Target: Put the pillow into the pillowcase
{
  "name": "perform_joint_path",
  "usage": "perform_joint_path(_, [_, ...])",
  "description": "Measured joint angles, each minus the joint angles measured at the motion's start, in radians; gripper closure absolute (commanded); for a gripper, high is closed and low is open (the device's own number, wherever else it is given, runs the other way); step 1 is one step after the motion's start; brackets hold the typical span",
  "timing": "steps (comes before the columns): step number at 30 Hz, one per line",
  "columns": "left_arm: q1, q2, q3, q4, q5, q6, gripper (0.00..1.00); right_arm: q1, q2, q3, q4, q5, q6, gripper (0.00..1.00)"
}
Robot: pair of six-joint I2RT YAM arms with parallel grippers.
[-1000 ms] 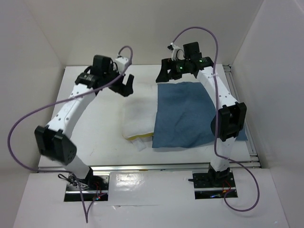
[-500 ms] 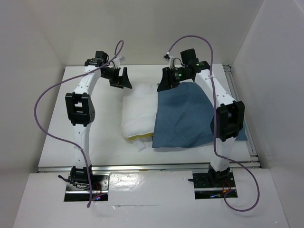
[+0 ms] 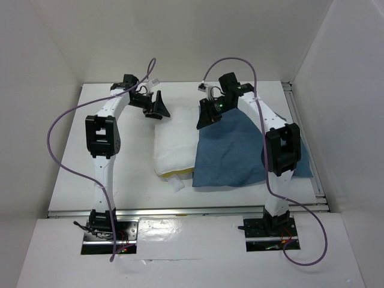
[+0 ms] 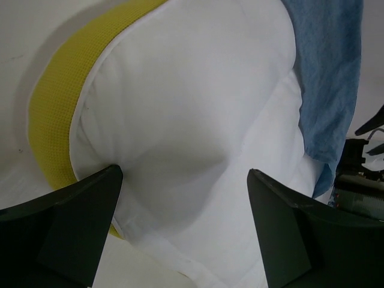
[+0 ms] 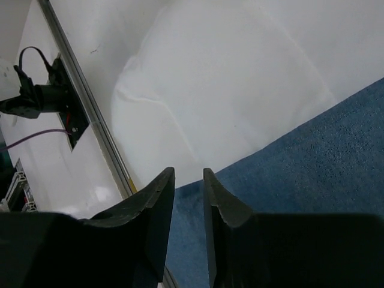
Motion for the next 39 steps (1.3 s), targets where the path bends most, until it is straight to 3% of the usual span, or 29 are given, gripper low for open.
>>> perform_joint_path(7, [0.015,-0.002,-0.013,0.067,-0.016,-0.036,0.0,0.011,0.055,-0.043,-0.041,0.038,-0.045,0.71])
perform_joint_path(21, [0.063,-0.101,-0.08,0.174,-0.205,-0.034,0.0,0.072,0.074,-0.103,-0.077,0.068,-0.107,0.75])
perform_joint_path(33, [0.08,0.099,-0.01,0.191,0.026,-0.093,0.0,0.084,0.074,-0.128,-0.081,0.098,-0.115,0.76])
perform_joint_path(39, [0.081,0.134,-0.036,0.274,0.225,-0.195,0.0,0.095,0.089,-0.127,-0.081,0.106,-0.115,0.76])
